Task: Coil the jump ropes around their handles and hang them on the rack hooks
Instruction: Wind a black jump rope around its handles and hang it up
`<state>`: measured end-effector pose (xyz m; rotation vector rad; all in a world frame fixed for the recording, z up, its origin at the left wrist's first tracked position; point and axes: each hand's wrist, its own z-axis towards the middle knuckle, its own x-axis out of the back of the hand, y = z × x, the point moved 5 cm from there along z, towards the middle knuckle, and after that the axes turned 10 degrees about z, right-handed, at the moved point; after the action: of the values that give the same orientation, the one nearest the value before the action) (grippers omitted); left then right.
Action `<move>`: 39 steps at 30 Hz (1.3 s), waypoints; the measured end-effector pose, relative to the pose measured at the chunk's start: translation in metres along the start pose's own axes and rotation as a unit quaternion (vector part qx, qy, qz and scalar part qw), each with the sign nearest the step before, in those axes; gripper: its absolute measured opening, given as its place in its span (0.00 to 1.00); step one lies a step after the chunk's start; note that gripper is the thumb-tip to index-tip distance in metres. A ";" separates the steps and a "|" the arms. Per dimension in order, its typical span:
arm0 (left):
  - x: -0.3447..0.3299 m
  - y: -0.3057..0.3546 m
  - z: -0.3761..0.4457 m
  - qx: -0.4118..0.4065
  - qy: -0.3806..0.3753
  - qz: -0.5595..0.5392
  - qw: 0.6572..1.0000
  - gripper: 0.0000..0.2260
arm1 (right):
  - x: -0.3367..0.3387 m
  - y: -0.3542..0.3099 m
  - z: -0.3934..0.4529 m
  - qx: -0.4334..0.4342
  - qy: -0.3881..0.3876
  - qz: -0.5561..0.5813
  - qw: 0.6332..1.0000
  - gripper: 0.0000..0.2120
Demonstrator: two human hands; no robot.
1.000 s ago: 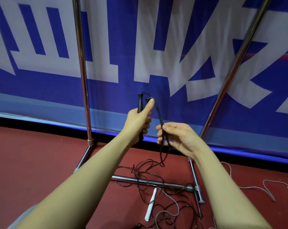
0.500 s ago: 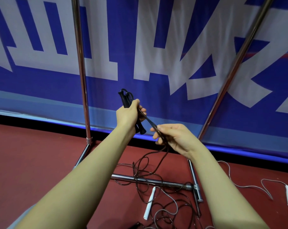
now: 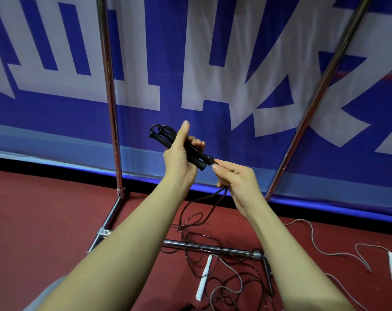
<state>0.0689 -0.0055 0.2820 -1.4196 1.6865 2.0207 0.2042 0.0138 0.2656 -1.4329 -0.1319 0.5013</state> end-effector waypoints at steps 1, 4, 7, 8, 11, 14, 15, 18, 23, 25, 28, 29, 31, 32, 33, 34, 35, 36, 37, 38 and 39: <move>-0.001 -0.002 0.000 0.007 -0.012 0.011 1.000 0.13 | 0.002 0.001 0.000 0.002 0.008 0.000 1.000 0.11; -0.002 -0.003 0.001 0.030 -0.041 0.065 0.997 0.10 | 0.009 0.000 0.001 0.009 0.037 0.011 0.999 0.14; 0.001 -0.001 0.003 0.035 -0.051 0.054 0.997 0.03 | 0.012 -0.006 0.001 0.028 0.050 0.007 0.998 0.14; 0.003 -0.001 0.004 0.034 -0.052 0.030 0.998 0.02 | 0.012 -0.008 0.001 0.040 0.047 -0.007 0.998 0.13; 0.004 -0.004 0.004 0.034 -0.051 -0.023 0.998 0.03 | 0.007 -0.012 -0.001 0.070 0.030 -0.067 0.995 0.13; 0.002 -0.007 0.001 0.039 -0.036 -0.023 0.998 0.09 | -0.003 -0.015 -0.004 0.084 0.019 -0.079 0.993 0.15; 0.001 -0.007 0.000 0.040 -0.033 -0.021 0.998 0.10 | -0.005 -0.016 -0.005 0.093 0.024 -0.072 0.993 0.16; -0.001 -0.010 -0.002 0.047 -0.028 -0.019 0.998 0.12 | -0.005 -0.016 -0.006 0.108 0.035 -0.064 0.992 0.17; 0.002 -0.013 0.000 0.063 -0.034 0.017 0.997 0.12 | 0.004 -0.017 -0.005 0.111 0.042 -0.097 0.988 0.12; 0.002 -0.012 0.001 0.065 -0.043 0.023 0.997 0.08 | 0.003 -0.019 -0.006 0.113 0.039 -0.114 0.986 0.11; 0.002 -0.011 0.002 0.057 -0.043 -0.023 0.997 0.02 | 0.000 -0.020 -0.006 0.122 0.050 -0.098 0.986 0.18; 0.001 -0.013 0.002 0.056 -0.041 -0.035 0.997 0.04 | -0.002 -0.020 -0.006 0.122 0.055 -0.091 0.987 0.19; -0.001 -0.015 0.000 0.060 -0.038 -0.055 0.996 0.06 | -0.006 -0.021 -0.007 0.122 0.072 -0.077 0.987 0.20; -0.003 -0.016 -0.001 0.065 -0.035 -0.062 0.995 0.08 | -0.005 -0.022 -0.007 0.127 0.079 -0.072 0.986 0.20; -0.005 -0.017 -0.002 0.070 -0.031 -0.067 0.995 0.10 | -0.003 -0.023 -0.007 0.131 0.083 -0.073 0.985 0.20; -0.006 -0.016 -0.004 0.073 -0.027 -0.072 0.994 0.13 | -0.001 -0.023 -0.006 0.132 0.085 -0.078 0.985 0.19; -0.007 -0.015 -0.006 0.078 -0.026 -0.077 0.994 0.17 | 0.001 -0.023 -0.005 0.130 0.083 -0.085 0.984 0.19; -0.008 -0.014 -0.007 0.082 -0.026 -0.087 0.993 0.19 | 0.002 -0.022 -0.005 0.127 0.081 -0.091 0.984 0.19; -0.008 -0.013 -0.008 0.085 -0.028 -0.096 0.991 0.21 | 0.002 -0.023 -0.005 0.124 0.079 -0.093 0.985 0.19; -0.007 -0.012 -0.008 0.089 -0.031 -0.104 0.990 0.22 | 0.001 -0.023 -0.005 0.121 0.077 -0.093 0.985 0.18; -0.006 -0.012 -0.008 0.094 -0.034 -0.108 0.989 0.23 | 0.001 -0.023 -0.005 0.120 0.075 -0.093 0.986 0.18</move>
<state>0.0847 -0.0054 0.2786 -1.3865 1.5715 1.7268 0.2128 0.0079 0.2873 -1.2041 -0.0795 0.2455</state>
